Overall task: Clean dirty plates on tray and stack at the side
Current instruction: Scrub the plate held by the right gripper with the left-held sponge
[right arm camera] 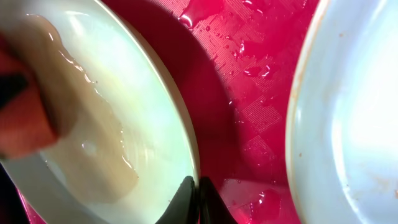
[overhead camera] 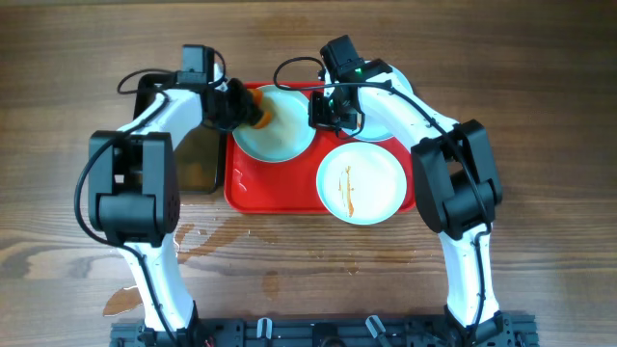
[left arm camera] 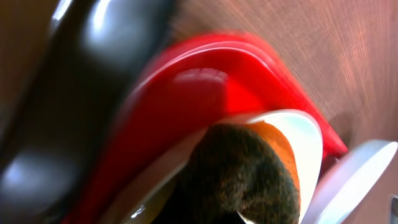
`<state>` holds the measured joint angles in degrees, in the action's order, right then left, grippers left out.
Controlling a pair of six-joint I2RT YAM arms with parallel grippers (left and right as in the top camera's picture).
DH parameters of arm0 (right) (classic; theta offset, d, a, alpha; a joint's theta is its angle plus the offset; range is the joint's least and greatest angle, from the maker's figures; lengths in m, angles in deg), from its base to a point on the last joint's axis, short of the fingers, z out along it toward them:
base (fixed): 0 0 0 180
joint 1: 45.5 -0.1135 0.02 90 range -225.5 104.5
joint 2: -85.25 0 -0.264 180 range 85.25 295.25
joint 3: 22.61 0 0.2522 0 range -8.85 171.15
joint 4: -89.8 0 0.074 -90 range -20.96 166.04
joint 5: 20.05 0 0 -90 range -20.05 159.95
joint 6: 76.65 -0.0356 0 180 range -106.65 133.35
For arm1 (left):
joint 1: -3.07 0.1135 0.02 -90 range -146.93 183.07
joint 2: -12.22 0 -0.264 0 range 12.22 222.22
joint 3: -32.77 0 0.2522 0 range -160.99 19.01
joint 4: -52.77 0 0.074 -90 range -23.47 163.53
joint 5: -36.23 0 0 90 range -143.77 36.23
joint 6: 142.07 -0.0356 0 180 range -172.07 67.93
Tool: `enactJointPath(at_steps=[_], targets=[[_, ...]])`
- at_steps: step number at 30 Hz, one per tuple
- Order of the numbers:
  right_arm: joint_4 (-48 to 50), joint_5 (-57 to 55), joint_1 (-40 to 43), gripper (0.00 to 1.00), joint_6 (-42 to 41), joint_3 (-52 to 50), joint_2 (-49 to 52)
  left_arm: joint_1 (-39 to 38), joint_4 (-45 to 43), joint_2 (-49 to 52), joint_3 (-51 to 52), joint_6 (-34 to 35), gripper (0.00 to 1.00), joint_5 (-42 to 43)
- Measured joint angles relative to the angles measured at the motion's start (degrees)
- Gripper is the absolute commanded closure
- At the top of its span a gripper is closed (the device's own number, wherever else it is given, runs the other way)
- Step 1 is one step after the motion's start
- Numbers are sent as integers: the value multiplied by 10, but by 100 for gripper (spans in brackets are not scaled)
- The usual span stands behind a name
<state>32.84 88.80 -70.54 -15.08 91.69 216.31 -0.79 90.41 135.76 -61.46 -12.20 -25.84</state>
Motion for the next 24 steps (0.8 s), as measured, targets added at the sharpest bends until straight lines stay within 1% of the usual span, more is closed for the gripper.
enactJointPath(at_steps=[3,5,10,16,21,24], targets=[[0,0,0,96,0,0,0,3,48,1,0,0,96,59],[0,0,0,96,0,0,0,-5,64,2,0,-10,96,85],[-1,0,2,95,0,0,0,-19,69,3,3,-45,96,103],[0,0,2,96,0,0,0,1,83,-36,23,-56,96,128],[6,0,2,95,0,0,0,37,87,-114,25,-66,96,122],[14,0,2,94,0,0,0,44,119,-172,25,-68,96,61]])
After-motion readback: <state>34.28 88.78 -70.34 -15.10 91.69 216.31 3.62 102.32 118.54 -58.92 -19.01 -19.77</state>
